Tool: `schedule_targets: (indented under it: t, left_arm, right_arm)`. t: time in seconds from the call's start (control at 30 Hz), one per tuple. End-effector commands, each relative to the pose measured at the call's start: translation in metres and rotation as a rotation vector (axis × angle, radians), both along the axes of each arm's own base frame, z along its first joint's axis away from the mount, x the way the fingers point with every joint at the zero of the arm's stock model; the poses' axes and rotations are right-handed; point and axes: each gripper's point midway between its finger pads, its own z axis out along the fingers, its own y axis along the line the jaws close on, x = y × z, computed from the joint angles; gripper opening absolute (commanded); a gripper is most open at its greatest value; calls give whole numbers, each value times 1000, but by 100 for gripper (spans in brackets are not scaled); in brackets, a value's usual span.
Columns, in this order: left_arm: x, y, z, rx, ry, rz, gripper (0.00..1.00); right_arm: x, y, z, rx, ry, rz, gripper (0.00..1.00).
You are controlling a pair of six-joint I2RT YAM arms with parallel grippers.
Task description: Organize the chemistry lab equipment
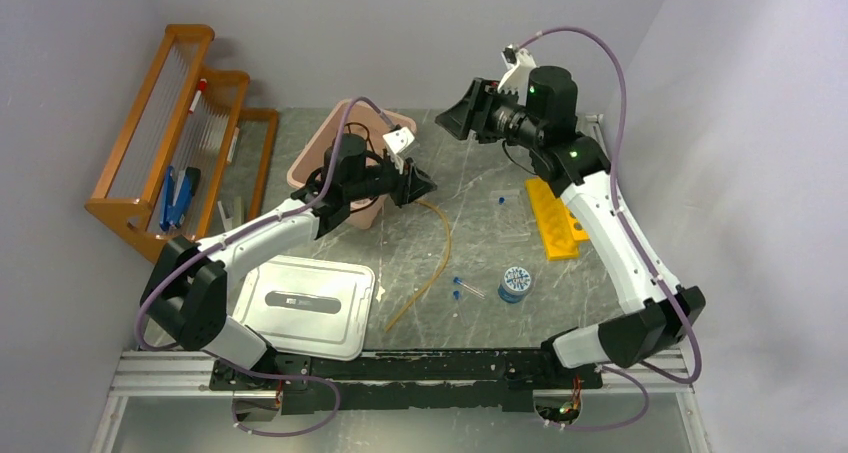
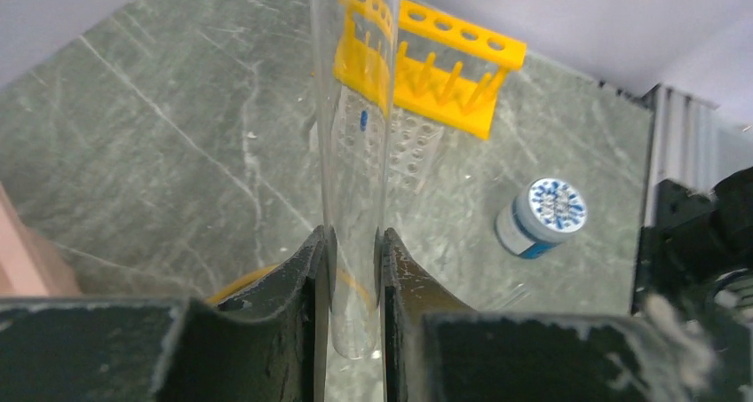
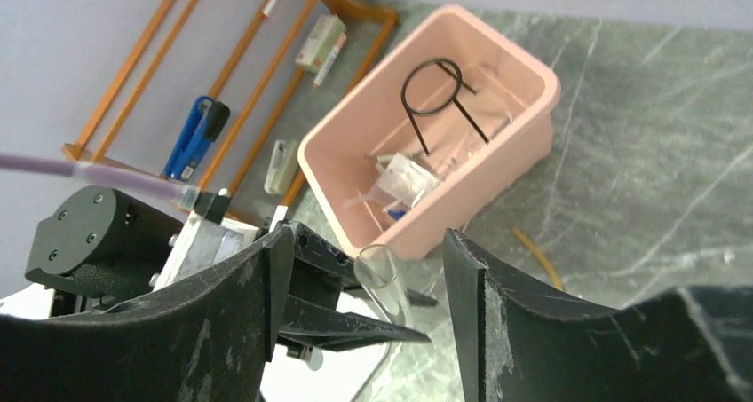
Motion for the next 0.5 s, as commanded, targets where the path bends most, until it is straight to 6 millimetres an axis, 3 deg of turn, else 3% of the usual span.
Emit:
schedule_targets:
  t: [0.0, 0.17, 0.47]
  left_arm:
    - [13, 5, 11, 89, -192, -17, 5]
    - [13, 5, 9, 107, -245, -40, 5]
    - [18, 4, 1, 129, -251, -37, 5]
  right_arm:
    - [-16, -9, -43, -105, 244, 31, 66]
    - [-18, -7, -44, -114, 289, 52, 60]
    - [-22, -3, -41, -98, 340, 67, 25]
